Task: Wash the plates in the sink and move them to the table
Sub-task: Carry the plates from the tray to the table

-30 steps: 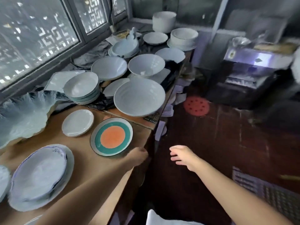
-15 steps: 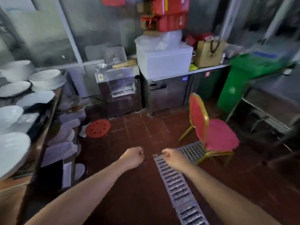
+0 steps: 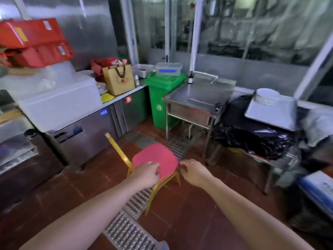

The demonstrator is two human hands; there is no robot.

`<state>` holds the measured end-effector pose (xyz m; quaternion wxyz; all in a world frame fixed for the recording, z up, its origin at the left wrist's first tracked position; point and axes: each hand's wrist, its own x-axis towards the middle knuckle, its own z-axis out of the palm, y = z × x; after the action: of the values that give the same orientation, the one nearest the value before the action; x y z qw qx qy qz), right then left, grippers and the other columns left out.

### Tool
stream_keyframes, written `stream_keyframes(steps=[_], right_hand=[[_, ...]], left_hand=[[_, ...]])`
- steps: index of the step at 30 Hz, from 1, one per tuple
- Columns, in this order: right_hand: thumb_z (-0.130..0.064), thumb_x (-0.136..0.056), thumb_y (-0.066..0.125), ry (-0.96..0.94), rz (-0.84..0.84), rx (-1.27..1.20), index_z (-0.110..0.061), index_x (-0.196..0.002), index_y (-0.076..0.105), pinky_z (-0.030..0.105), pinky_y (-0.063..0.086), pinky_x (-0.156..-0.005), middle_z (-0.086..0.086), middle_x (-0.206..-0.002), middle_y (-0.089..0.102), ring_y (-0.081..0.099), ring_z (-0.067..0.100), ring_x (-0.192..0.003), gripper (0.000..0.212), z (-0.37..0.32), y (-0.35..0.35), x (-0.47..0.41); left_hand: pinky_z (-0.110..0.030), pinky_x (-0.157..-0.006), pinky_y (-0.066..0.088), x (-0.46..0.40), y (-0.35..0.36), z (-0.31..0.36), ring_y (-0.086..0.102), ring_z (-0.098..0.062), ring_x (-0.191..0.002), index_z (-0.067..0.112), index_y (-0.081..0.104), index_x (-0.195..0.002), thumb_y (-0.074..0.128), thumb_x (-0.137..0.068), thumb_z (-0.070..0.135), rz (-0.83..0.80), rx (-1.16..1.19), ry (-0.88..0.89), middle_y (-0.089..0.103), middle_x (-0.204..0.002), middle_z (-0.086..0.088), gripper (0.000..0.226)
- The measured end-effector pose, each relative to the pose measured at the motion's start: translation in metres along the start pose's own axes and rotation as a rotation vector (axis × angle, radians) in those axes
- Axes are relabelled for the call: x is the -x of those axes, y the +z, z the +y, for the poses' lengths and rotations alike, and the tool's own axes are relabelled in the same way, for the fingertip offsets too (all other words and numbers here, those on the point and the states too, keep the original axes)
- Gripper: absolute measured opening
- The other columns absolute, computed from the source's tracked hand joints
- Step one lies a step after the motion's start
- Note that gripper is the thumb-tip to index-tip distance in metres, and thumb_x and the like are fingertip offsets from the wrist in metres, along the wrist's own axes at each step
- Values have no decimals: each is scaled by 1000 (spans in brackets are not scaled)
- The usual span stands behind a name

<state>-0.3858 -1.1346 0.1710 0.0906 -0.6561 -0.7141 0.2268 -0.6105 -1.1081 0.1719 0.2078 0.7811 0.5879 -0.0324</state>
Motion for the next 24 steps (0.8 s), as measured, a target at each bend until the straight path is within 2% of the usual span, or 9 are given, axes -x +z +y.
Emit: stream_keyframes(steps=[2, 6, 15, 18, 21, 24], right_hand=[[-31, -97, 52, 71, 47, 16, -23, -131, 62, 36, 49, -100, 6, -131, 60, 56, 27, -124, 36, 40, -25, -24], [-37, -97, 47, 185, 91, 73, -29, -140, 54, 40, 52, -96, 3, -135, 56, 59, 30, -120, 45, 115, -71, -86], [-26, -97, 45, 365, 198, 113, -28, -129, 62, 39, 54, -90, 2, -129, 65, 64, 31, -112, 37, 252, -168, -203], [-21, -98, 43, 435, 202, 138, -29, -129, 61, 40, 56, -83, 6, -121, 69, 67, 34, -106, 37, 307, -200, -235], [-15, -96, 43, 484, 188, 140, -28, -133, 58, 39, 52, -79, 12, -117, 69, 67, 36, -102, 41, 368, -230, -270], [-12, -95, 43, 493, 175, 177, -24, -127, 60, 39, 49, -75, 15, -114, 69, 66, 38, -102, 38, 437, -264, -310]], left_hand=[[-43, -111, 42, -55, -6, 30, 47, -28, -138, 27, 47, -147, 43, -96, 42, -1, -35, 62, 47, -152, -5, 53], [-40, -105, 46, -170, -17, 84, 54, -28, -128, 27, 53, -141, 45, -100, 37, 46, -76, 214, 51, -143, -2, 43], [-40, -101, 47, -395, -53, 207, 53, -27, -127, 32, 56, -133, 44, -98, 40, -11, -192, 447, 59, -135, 2, 37], [-39, -91, 52, -463, -62, 257, 65, -29, -115, 32, 60, -131, 44, -101, 37, 13, -247, 535, 70, -124, -2, 35], [-40, -85, 55, -531, -63, 309, 69, -33, -104, 33, 62, -130, 41, -104, 34, 10, -292, 564, 73, -116, -6, 33], [-38, -77, 57, -600, -63, 363, 70, -35, -95, 32, 65, -127, 44, -102, 20, 20, -326, 560, 74, -106, -8, 35]])
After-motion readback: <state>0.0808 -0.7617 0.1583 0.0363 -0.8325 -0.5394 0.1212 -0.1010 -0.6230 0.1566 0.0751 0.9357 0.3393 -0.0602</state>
